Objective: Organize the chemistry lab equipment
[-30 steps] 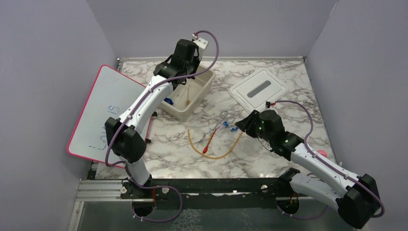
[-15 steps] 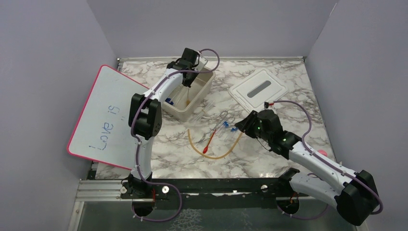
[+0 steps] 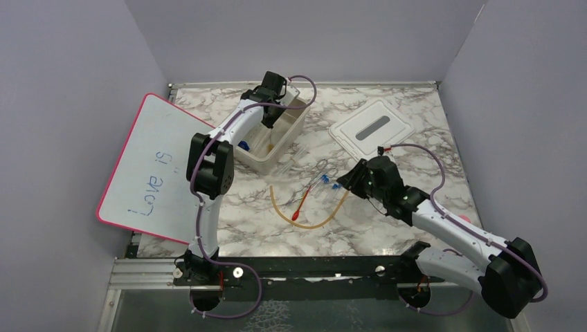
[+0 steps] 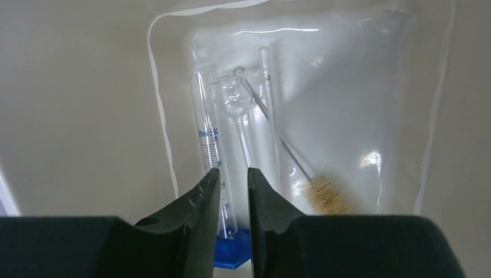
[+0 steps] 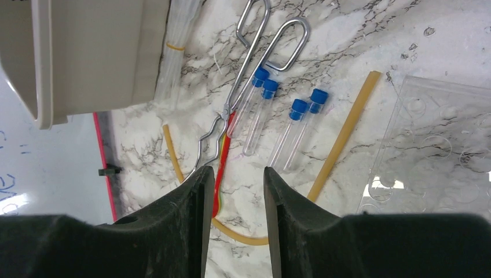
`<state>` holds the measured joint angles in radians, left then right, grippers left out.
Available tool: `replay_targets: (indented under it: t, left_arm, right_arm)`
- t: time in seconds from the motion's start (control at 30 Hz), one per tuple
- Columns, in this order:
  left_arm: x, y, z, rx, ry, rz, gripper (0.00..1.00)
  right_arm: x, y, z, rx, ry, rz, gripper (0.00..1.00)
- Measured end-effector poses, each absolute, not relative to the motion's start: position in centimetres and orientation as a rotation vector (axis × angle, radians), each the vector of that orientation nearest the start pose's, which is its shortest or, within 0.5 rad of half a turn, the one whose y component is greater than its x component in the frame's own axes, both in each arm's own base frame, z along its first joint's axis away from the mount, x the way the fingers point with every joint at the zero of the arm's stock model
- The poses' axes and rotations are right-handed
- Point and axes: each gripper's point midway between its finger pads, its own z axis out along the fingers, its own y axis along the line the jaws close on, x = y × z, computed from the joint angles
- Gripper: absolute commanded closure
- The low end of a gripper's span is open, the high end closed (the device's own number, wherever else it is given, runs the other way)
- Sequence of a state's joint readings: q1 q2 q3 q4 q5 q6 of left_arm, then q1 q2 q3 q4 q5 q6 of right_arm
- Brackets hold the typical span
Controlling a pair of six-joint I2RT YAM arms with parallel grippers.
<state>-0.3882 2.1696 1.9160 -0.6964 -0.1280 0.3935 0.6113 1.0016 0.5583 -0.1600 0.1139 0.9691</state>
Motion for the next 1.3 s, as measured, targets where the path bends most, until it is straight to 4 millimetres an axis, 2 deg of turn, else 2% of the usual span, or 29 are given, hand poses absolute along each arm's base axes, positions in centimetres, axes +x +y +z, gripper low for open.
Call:
replay_targets:
  t: [0.13,0.23,0.33,0.43,0.57,0.63,0.7,0.8,0.93,1.03,1.17,1.3]
  left_arm:
    - [50.7,-16.8,10.8,0.893,2.347,0.149,0.6]
    - [50.6,-16.9,12.3,0.859,2.329,0.134,0.53]
    - [50.0,-17.1,15.8,0.804,2.279,0.095,0.47]
    - [48.6,-17.6,19.9,0.75,2.216,0.018,0.43]
    - [44.6,-19.4,25.7,0.725,2.099,-0.126,0.4]
    - [42.0,-20.7,27.5,0.74,2.055,-0.195,0.39]
    - [39.3,-21.8,27.9,0.765,2.038,-0.262,0.38]
    - [34.8,-23.1,26.3,0.824,2.058,-0.357,0.34]
    - [28.6,-24.7,21.6,0.926,2.144,-0.475,0.34]
    - [25.1,-25.5,18.8,0.963,2.212,-0.552,0.34]
    - [22.6,-25.8,15.4,0.938,2.309,-0.593,0.38]
    - [22.0,-25.7,11.8,0.882,2.438,-0.573,0.4]
  right_arm:
    - [25.6,19.6,11.6,0.471,2.259,0.732,0.57]
    - [25.9,19.9,11.0,0.46,2.289,0.704,0.56]
    - [26.2,20.1,10.8,0.447,2.304,0.692,0.55]
    - [26.4,20.3,11.0,0.44,2.303,0.692,0.55]
    - [26.4,20.3,11.1,0.431,2.302,0.689,0.54]
    - [26.3,20.2,11.1,0.427,2.306,0.686,0.54]
    - [26.3,20.2,11.0,0.425,2.309,0.686,0.54]
    - [26.0,20.2,10.9,0.42,2.32,0.688,0.54]
    - [25.8,20.3,10.9,0.417,2.329,0.694,0.54]
    - [25.7,20.2,10.8,0.421,2.335,0.691,0.54]
    - [25.6,20.2,10.7,0.443,2.343,0.694,0.54]
    - [25.2,20.1,10.0,0.477,2.358,0.696,0.54]
